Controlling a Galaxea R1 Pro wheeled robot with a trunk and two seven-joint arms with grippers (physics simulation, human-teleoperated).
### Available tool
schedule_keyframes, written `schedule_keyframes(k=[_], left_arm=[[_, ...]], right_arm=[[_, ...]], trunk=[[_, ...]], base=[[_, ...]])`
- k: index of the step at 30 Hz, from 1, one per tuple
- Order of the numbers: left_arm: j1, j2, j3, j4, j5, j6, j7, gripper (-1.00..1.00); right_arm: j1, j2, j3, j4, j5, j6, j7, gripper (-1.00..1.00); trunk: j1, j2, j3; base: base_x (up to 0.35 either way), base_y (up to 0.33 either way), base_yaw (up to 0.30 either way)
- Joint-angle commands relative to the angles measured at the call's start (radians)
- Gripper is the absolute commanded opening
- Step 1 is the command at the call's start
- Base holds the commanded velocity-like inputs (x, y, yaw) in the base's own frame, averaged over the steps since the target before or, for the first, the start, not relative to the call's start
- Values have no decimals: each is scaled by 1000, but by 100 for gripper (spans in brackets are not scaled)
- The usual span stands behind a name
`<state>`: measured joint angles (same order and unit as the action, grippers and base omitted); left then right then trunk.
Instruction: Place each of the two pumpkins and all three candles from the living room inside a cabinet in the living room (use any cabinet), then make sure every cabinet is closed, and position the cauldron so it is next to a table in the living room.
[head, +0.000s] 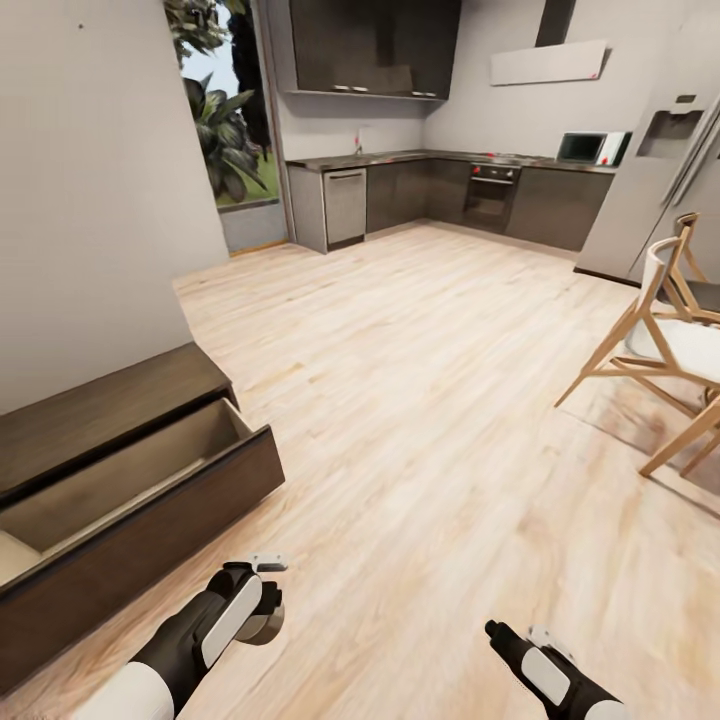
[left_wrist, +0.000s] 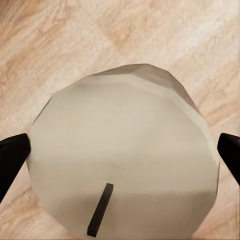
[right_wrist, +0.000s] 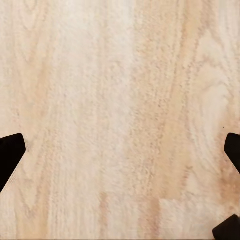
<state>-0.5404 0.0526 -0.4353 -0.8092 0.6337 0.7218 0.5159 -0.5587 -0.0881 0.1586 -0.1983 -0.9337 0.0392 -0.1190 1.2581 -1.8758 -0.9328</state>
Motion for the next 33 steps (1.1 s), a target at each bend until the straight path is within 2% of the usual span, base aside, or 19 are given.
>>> schedule_keyframes(k=[1,13,25,33], left_arm=[[-1,1,-5,-1,11,1,10,-100],[-1,1,-5,-1,14,1,10,-100],[-1,1,-5,-1,14,1,10,-100],[-1,0,-6,-1,13,1,10,-100]], right_arm=[[0,-1,8,-4,-7,4,-7,100],[0,-1,9,-3,-7,5,-11,100],[0,-1,9,-3,-8,8,-11,100],[0,-1,9,-3,-8,8,-10,100]], trunk=[[0,0,-1],[0,0,-1],[0,0,-1],[0,0,-1]], base=[[214,-246,292],[109,-241,292],[2,-31,292],[0,-169,292]])
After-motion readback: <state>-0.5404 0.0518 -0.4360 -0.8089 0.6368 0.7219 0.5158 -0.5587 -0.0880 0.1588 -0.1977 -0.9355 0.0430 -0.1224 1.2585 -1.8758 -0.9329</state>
